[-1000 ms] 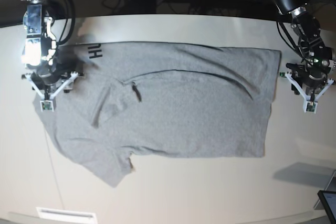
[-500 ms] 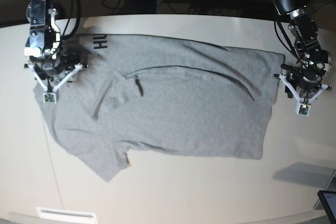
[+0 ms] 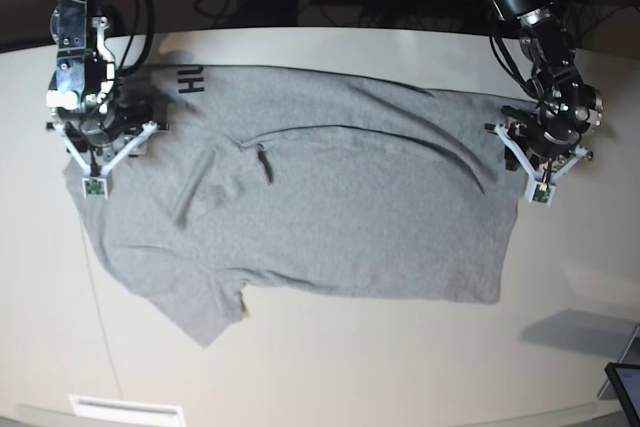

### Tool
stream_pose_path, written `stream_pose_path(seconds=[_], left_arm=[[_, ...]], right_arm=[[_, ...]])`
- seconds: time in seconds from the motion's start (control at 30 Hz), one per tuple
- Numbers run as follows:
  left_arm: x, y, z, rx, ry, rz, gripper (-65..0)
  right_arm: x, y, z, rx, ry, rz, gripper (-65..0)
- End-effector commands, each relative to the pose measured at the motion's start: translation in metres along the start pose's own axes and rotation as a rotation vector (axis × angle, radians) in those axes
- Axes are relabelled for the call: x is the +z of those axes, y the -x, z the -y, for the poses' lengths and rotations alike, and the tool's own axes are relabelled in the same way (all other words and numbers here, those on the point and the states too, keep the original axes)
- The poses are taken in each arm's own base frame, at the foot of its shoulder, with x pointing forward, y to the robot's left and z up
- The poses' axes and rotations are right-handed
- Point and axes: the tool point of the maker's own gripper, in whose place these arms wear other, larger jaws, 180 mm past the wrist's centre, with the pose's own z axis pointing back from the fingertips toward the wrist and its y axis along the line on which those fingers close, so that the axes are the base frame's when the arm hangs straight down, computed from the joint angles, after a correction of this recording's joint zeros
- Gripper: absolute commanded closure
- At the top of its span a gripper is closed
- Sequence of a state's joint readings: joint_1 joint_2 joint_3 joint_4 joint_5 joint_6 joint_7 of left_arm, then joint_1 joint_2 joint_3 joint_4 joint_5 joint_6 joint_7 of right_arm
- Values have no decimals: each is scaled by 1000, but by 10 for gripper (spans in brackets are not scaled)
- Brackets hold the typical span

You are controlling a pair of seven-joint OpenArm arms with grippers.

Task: Fold the T-shirt properly
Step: 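Pull the shirt with both grippers to straighten it on the table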

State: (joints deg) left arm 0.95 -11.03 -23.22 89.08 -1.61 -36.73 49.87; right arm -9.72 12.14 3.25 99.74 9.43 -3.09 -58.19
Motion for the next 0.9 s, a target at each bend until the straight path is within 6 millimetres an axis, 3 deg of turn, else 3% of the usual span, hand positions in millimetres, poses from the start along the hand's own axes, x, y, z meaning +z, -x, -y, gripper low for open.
stream_pose_path(seconds=[0.0, 0.27, 0.47, 0.87], left_arm=[[5, -10, -7, -7, -14, 37, -217], [4, 13, 11, -13, 34, -7, -217], [8, 33, 11, -34, 32, -50, -217], [39, 53, -29, -74, -74, -82, -217]], right_arm=[[1, 2, 2, 4, 6, -16, -306], [1, 3, -5, -5, -9, -18, -306], [1, 4, -5, -5, -9, -22, -306], [1, 6, -4, -4, -8, -28, -306]])
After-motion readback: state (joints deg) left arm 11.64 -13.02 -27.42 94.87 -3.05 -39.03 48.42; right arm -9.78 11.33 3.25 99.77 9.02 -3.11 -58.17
